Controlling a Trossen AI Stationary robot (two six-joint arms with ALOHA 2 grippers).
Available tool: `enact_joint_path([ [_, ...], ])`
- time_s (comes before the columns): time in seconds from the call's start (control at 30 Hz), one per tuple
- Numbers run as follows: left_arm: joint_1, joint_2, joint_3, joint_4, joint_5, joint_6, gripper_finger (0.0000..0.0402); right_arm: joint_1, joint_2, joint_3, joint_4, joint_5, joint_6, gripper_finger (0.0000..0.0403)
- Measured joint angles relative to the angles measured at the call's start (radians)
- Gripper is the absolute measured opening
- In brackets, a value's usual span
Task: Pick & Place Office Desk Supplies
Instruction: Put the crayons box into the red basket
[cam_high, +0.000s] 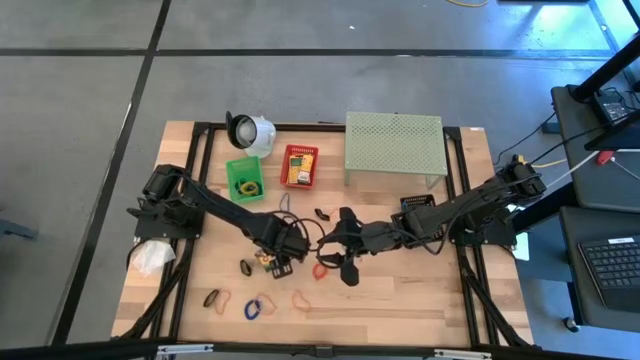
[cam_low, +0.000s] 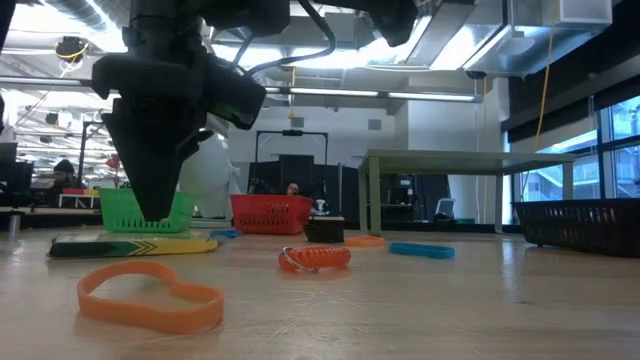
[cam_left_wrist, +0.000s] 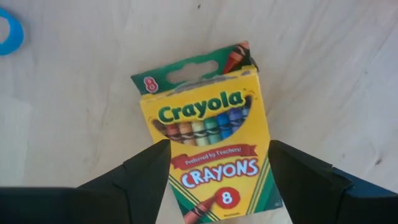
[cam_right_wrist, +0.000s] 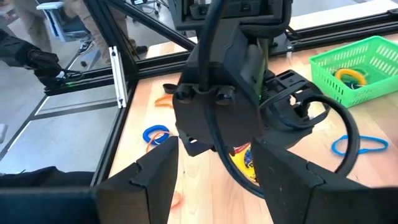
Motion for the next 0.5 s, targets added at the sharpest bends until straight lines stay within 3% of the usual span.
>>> enact_joint_path([
  [0.5, 0.024, 0.000, 0.001, 0.047, 0.030, 0.012, 0.0292, 0.001, 0.000, 0.000, 0.002, 0.000, 0.000, 0.0204],
])
